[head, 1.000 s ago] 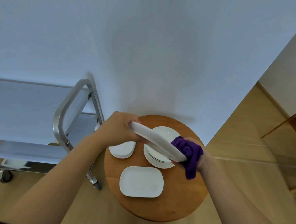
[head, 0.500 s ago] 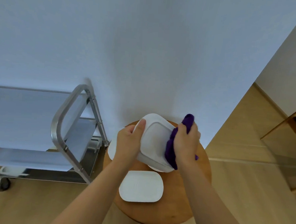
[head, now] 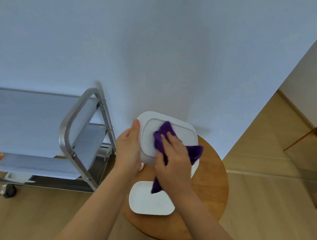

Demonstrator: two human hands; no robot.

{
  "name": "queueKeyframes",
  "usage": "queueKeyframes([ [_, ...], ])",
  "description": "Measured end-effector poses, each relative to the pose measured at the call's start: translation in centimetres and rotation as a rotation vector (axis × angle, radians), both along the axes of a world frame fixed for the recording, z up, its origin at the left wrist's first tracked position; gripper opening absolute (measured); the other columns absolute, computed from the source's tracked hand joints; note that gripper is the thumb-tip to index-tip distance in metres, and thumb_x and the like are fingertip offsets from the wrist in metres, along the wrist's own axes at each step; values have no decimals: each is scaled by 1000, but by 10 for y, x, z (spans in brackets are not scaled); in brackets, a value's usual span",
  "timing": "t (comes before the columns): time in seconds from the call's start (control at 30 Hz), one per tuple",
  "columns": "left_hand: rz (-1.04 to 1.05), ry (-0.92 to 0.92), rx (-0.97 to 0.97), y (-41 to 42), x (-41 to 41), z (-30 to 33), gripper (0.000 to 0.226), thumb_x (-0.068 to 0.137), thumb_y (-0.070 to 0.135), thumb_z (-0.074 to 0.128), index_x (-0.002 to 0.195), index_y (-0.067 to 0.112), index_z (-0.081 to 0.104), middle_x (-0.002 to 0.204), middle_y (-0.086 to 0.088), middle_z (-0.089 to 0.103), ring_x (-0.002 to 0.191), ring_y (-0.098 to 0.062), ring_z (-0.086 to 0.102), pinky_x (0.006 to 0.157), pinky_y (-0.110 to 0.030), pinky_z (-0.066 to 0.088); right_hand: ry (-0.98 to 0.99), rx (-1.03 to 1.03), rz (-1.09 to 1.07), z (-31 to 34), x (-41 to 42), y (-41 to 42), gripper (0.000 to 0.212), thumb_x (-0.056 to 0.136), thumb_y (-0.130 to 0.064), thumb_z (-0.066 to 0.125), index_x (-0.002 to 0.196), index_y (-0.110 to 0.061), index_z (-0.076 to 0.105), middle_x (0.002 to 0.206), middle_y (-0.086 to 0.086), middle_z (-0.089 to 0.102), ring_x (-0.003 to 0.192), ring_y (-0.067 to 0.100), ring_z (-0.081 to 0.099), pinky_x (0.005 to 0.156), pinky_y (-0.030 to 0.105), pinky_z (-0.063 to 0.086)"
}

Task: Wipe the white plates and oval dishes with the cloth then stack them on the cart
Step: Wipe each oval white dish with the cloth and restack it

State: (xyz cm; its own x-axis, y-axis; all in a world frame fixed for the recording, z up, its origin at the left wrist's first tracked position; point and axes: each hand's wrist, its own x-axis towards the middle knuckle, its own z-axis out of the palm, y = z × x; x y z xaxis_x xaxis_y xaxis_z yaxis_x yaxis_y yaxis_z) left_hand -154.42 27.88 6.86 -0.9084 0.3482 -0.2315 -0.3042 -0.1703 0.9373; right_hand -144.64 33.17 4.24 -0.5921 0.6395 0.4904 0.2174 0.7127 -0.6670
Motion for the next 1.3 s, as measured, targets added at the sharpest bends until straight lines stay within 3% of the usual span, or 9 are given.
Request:
queueKeyframes([
  [0.17,-34,153,-108,-12,-7,-2,40,93,51,47,74,21,66,64,9,68,62,-6,63,59,-21,50,-123,-263,-148,-12,16,53,33,98,-20,45,127,-15,58,126,2,59,115,18,53,99,31,44],
  [0.33,-33,239,-199,-11,4,-10,39,92,50,47,72,19,61,64,7,62,63,-6,58,54,-19,46,-128,-688,-299,-9,15,85,29,98,-31,38,75,-21,52,82,6,60,72,22,56,63,32,42],
  [0.47,-82,678,-336,-7,18,-16,40,93,43,53,60,22,47,56,3,51,55,-12,51,49,-24,41,26,-1043,-242,5,13,72,22,93,-43,50,84,-24,58,84,3,63,75,20,61,61,31,48],
  [0.57,-136,1190,-478,-2,38,-26,56,95,50,41,57,10,51,51,-1,47,44,-16,44,42,-30,40,88,-1313,-5,13,9,54,59,65,-66,68,100,-19,65,96,8,71,90,25,68,75,40,58],
  [0.73,-303,1571,-531,-9,36,-44,67,97,53,30,68,6,67,59,-3,64,47,-18,57,39,-30,47,72,-1457,129,0,18,55,43,69,-31,74,106,-14,62,88,9,72,84,26,67,71,40,56],
  [0.83,-527,1230,-616,-15,34,-51,71,85,72,28,93,15,71,94,3,73,81,-12,66,66,-24,52,25,-1500,68,-15,26,63,27,77,-12,58,104,-8,62,86,14,69,78,29,64,64,38,53],
  [0.97,-353,875,-845,-30,-13,-78,69,85,68,38,138,23,45,145,3,45,136,-13,35,111,-41,28,-111,-1475,66,-35,37,77,23,67,-9,61,90,-10,63,76,12,70,70,28,67,58,38,54],
  [1.1,-607,204,-959,-45,-57,-105,55,91,33,60,140,19,39,135,-6,54,119,-27,54,103,-46,43,-275,-1481,153,-55,37,88,49,53,-14,63,101,-7,63,97,19,67,90,35,64,72,44,54],
  [1.3,-707,-147,-835,-61,-64,-153,15,88,19,65,101,14,67,100,-2,68,89,-15,65,66,-22,54,-355,-1564,115,-97,27,98,32,60,-10,63,92,-10,67,88,14,72,76,30,69,61,38,54],
])
